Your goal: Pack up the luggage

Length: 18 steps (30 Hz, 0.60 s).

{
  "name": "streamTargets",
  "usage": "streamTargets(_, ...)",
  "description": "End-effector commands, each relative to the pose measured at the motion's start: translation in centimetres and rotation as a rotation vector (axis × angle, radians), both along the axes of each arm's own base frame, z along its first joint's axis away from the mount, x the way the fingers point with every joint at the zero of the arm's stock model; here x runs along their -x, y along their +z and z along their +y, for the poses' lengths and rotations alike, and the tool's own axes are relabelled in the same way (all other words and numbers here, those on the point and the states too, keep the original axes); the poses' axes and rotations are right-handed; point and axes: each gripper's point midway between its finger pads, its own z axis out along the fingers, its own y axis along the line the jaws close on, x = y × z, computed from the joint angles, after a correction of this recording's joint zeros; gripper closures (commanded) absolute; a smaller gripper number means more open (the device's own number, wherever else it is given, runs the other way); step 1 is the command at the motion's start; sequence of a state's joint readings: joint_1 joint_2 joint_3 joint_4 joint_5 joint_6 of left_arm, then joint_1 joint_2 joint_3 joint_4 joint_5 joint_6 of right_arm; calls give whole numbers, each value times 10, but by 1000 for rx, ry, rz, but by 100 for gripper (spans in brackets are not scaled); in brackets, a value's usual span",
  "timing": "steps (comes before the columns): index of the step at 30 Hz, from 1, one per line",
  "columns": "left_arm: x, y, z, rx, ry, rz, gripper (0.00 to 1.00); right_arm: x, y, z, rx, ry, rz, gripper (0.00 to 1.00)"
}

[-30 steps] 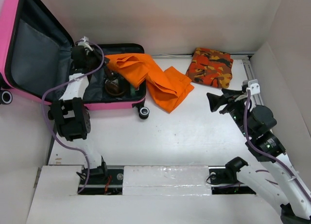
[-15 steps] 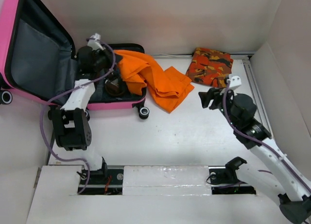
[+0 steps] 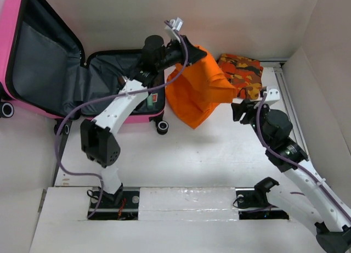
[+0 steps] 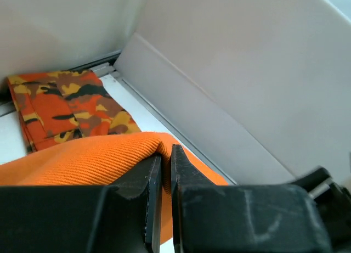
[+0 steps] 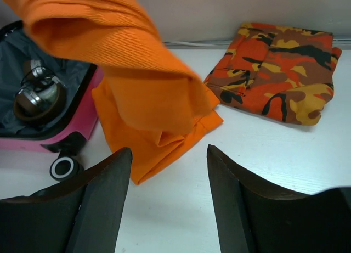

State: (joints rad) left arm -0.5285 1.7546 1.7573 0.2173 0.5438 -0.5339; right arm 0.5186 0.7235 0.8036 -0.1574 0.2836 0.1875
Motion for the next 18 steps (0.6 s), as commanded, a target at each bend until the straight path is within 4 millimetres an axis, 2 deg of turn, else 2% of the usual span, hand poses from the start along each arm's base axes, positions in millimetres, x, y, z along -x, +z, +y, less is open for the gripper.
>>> streamTargets(1,-35,7,-3,54,32,-6,100,2,22,-9,-24,-43,-50,37)
streamTargets(2,-39,9,-6,65,31,1,100,5,22,-10,-23,-43,-49,37)
streamTargets(4,-46,-10,-8,48,43,50,100,6,22,-13,-12,-52,-51,37)
streamTargets(5,-48,-30,-9,32,44,78,100,8,25,-15,-18,-52,-60,35)
streamTargets(6,-49,-27,-7,50,60,51,100,8,25,-17,-8,-64,-62,35)
streamTargets(7,-55,-38,-8,49,70,70,100,8,25,-19,-8,-73,-62,35)
streamTargets(8,-55,-38,-8,49,71,70,100,8,25,-19,-8,-73,-62,35)
streamTargets(11,-75,-49,-21,43,60,79,100,5,20,-22,14,-92,-48,35)
streamTargets(12,-81,-20,-24,68,59,18,100,5,20,-22,14,-92,-48,35)
streamTargets(13,-99,-53,-32,17,72,83,100,5,20,-22,14,-92,-48,35)
streamTargets(15,-115,-45,-33,17,83,66,100,4,17,-19,19,-83,-40,35)
streamTargets(16,-121,-33,-37,27,71,25,100,4,17,-19,19,-83,-40,35)
streamTargets(17,-120,-28,-37,27,71,25,100,2,15,-18,24,-82,-32,35)
streamTargets(18,-119,-33,-38,23,60,30,100,2,15,-18,24,-82,-32,35)
